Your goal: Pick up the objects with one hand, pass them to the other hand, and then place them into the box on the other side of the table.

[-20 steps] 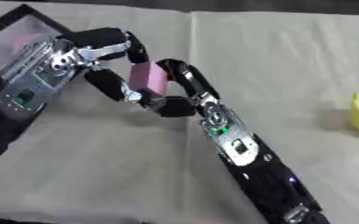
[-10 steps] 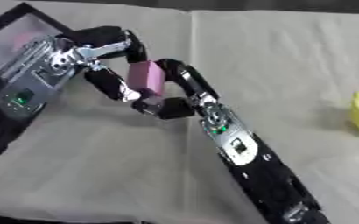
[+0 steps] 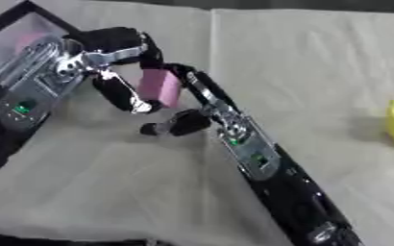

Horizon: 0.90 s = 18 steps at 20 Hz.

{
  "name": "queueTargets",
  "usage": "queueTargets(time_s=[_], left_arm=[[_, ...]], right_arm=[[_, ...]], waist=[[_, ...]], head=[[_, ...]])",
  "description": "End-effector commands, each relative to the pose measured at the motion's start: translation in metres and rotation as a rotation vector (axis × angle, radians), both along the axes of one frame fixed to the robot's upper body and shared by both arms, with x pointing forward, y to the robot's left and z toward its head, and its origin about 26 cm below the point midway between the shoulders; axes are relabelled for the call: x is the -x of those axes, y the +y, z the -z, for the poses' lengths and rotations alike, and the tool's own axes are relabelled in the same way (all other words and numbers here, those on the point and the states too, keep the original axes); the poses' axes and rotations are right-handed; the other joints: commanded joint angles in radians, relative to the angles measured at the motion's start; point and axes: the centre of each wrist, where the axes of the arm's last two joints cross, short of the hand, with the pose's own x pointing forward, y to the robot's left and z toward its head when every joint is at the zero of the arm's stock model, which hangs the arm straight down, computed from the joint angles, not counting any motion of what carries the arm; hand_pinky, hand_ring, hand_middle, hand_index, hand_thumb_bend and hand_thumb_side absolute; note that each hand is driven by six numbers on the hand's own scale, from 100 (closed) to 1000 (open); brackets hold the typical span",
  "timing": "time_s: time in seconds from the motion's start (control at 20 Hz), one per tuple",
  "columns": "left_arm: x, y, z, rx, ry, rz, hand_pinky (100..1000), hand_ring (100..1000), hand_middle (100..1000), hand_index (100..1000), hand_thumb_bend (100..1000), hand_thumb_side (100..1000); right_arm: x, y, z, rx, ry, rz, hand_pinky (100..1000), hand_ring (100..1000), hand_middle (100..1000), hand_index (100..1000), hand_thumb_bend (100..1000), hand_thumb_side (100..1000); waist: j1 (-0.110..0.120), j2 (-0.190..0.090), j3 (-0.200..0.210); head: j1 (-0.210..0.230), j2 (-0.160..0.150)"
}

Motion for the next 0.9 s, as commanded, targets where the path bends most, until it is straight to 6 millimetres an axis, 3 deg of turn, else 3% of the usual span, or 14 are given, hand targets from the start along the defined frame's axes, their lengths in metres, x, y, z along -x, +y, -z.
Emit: queueTargets(time_s=[0.05, 0.6, 0.9], left_arm=[[0.004, 0.005, -0.011, -0.013, -0.038, -0.001, 740, 626, 501, 414, 241, 100], [0.024, 0.015, -0.029, -0.038, -0.042, 0.005, 731, 620, 496, 413, 243, 100], [0.048, 0.038, -0.060, 0.078, -0.076, -0.008, 720, 613, 497, 409, 195, 100]], right_arm=[[-0.001, -0.003, -0.011, 0.012, -0.044, 0.014, 849, 842, 790, 881, 815, 214], [-0.002, -0.010, -0.012, 0.008, -0.044, 0.085, 844, 840, 788, 876, 808, 207], [-0.001, -0.013, -0.014, -0.013, -0.047, 0.098, 842, 837, 785, 872, 790, 190]], waist=[[0.002, -0.025, 0.001], [0.003, -0.026, 0.006], [0.003, -0.028, 0.009]], head=[[0.000, 0.001], [-0.001, 0.000], [0.001, 0.007]])
